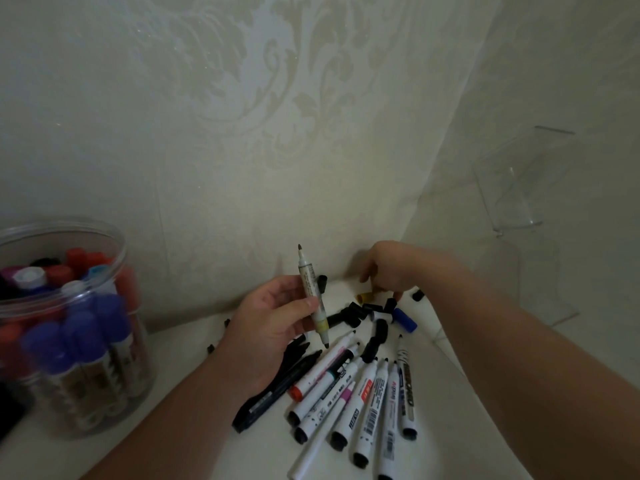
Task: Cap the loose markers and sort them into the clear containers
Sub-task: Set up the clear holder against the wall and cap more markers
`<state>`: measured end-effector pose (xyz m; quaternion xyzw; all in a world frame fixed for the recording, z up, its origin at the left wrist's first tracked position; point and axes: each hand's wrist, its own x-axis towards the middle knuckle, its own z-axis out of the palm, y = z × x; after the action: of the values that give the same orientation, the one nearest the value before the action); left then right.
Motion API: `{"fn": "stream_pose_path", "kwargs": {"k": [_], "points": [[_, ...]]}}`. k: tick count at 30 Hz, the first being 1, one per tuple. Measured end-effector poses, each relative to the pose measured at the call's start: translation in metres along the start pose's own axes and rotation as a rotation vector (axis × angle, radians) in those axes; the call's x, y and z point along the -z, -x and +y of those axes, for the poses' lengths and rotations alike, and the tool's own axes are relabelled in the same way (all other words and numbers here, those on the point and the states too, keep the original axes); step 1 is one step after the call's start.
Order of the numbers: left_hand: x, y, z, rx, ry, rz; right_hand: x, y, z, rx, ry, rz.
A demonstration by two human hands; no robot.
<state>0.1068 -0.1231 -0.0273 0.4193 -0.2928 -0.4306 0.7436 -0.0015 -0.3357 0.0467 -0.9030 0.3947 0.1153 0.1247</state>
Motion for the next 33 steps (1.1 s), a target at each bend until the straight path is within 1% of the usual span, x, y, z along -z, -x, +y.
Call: {"fn": "stream_pose_path", "kwargs": {"k": [4,8,13,15,17,18,19,22,24,25,26,27,28,30,31,33], "points": [[0.0,0.0,0.0,0.001,0.0,0.004,0.004,0.003,0.001,0.033,0.032,-0.02],[0.0,0.0,0.001,0.006,-0.002,-0.003,0.001,0.004,-0.004,0.084,0.162,-0.031],[-0.001,0.0,0.001,0.004,-0.005,-0.001,-0.006,0.0,-0.006,0.156,0.239,-0.028],[-0.001,0.0,0.001,-0.001,-0.014,0.002,-0.01,-0.002,-0.004,0.17,0.233,-0.012],[-0.001,0.0,0.001,-0.003,-0.015,0.003,-0.01,-0.001,-0.002,0.203,0.174,0.064],[-0.001,0.0,0.001,-0.001,-0.015,0.002,-0.008,0.0,-0.001,0.237,0.105,0.135],[-0.001,-0.001,0.0,0.001,-0.015,0.0,-0.007,0.004,0.0,0.274,-0.014,0.213],[-0.001,-0.002,-0.001,0.003,-0.026,-0.013,-0.007,0.028,-0.008,0.365,-0.487,0.388],[-0.001,-0.001,-0.001,-0.002,-0.033,-0.011,-0.013,0.044,-0.012,0.408,-0.633,0.435],[-0.002,-0.001,-0.001,-0.003,-0.043,-0.007,-0.017,0.053,-0.014,0.417,-0.685,0.441],[-0.003,0.0,0.0,-0.004,-0.059,-0.006,-0.021,0.062,-0.015,0.411,-0.786,0.427],[-0.003,0.001,0.0,-0.008,-0.087,-0.009,-0.025,0.072,-0.016,0.397,-0.967,0.379],[-0.004,0.002,0.001,-0.014,-0.12,-0.015,-0.028,0.084,-0.016,0.372,-1.222,0.299],[-0.007,0.005,0.003,-0.037,-0.19,-0.02,-0.034,0.109,-0.013,0.266,-1.746,0.042],[-0.008,0.007,0.004,-0.053,-0.229,-0.02,-0.038,0.121,-0.01,0.206,-1.897,-0.068],[-0.014,0.014,0.007,-0.1,-0.339,-0.028,-0.049,0.138,-0.003,0.099,-2.036,-0.173]]}}
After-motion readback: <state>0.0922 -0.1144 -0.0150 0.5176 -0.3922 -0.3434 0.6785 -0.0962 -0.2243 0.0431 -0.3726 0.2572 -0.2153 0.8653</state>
